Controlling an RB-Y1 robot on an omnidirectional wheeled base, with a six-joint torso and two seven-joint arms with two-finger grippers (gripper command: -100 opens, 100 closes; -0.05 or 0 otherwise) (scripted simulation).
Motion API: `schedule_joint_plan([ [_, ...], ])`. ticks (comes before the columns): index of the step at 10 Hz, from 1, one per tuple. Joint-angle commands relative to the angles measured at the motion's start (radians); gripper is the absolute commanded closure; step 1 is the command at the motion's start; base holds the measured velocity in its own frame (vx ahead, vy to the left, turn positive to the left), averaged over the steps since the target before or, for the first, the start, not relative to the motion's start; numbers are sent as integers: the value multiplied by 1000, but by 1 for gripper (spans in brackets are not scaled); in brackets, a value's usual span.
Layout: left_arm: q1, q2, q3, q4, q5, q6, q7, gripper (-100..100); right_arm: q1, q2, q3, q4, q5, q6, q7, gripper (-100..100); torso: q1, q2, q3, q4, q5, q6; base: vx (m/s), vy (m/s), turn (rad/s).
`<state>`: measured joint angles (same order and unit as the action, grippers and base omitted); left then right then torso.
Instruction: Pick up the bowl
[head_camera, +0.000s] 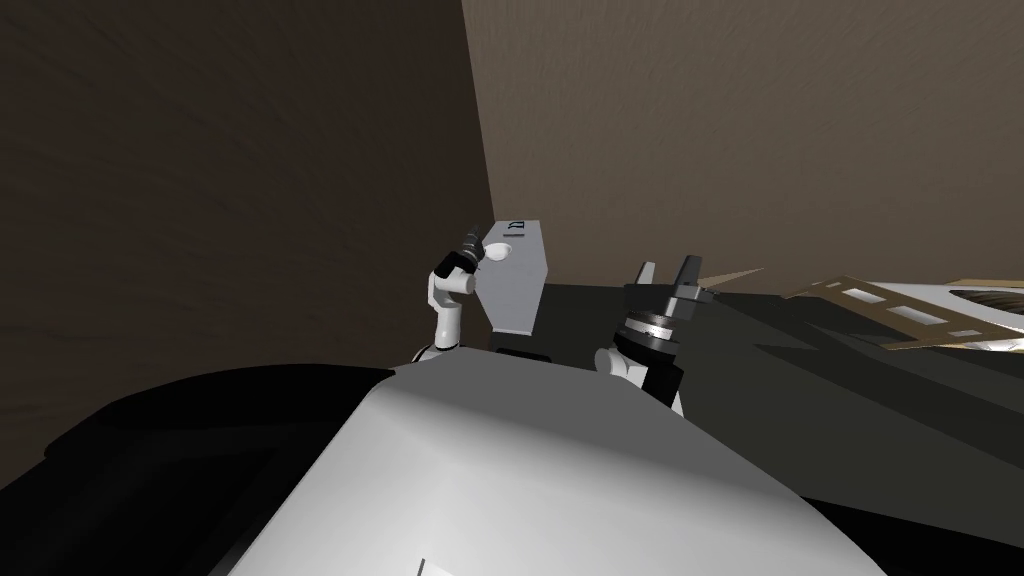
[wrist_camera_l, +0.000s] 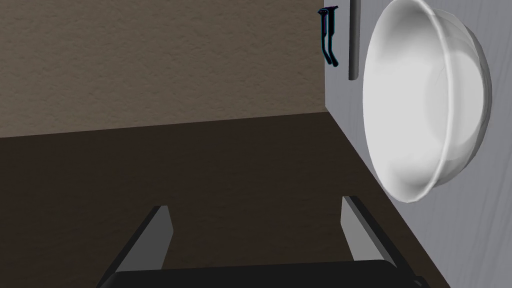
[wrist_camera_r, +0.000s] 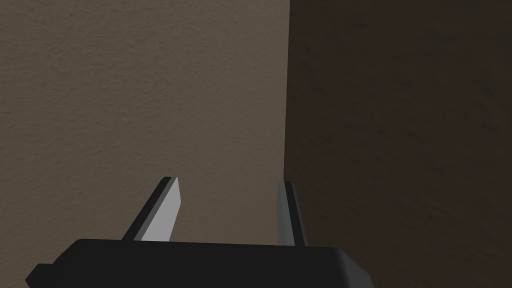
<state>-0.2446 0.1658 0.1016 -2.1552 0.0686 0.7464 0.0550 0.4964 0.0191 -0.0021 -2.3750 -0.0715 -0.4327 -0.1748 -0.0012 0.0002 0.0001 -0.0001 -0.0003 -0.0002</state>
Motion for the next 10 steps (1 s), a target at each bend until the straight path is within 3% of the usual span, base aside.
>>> schedule_joint_plan([
  [1,-47,-3,13,23,-2,50,1,-100,0,0,0,0,0,0,0,0,0,0,0,0,0,0,-2,-22,7],
  [3,-47,-3,13,23,-2,95,1,-100,0,0,0,0,0,0,0,0,0,0,0,0,0,0,-2,-13,1],
  [4,-86,-4,26,44,-3,130,3,-100,0,0,0,0,0,0,0,0,1,0,0,0,0,0,-2,-17,-1],
  [6,-86,-4,26,44,-3,163,3,-100,0,0,0,0,0,0,0,0,0,0,0,0,0,0,0,-12,0],
  [7,-124,-5,39,67,-4,202,7,-100,0,0,0,0,0,0,0,0,1,0,0,0,0,0,2,-16,-4],
  [10,-161,-7,52,92,-6,285,12,-100,0,0,0,0,0,0,0,0,0,-1,-1,0,0,0,4,-18,-5],
])
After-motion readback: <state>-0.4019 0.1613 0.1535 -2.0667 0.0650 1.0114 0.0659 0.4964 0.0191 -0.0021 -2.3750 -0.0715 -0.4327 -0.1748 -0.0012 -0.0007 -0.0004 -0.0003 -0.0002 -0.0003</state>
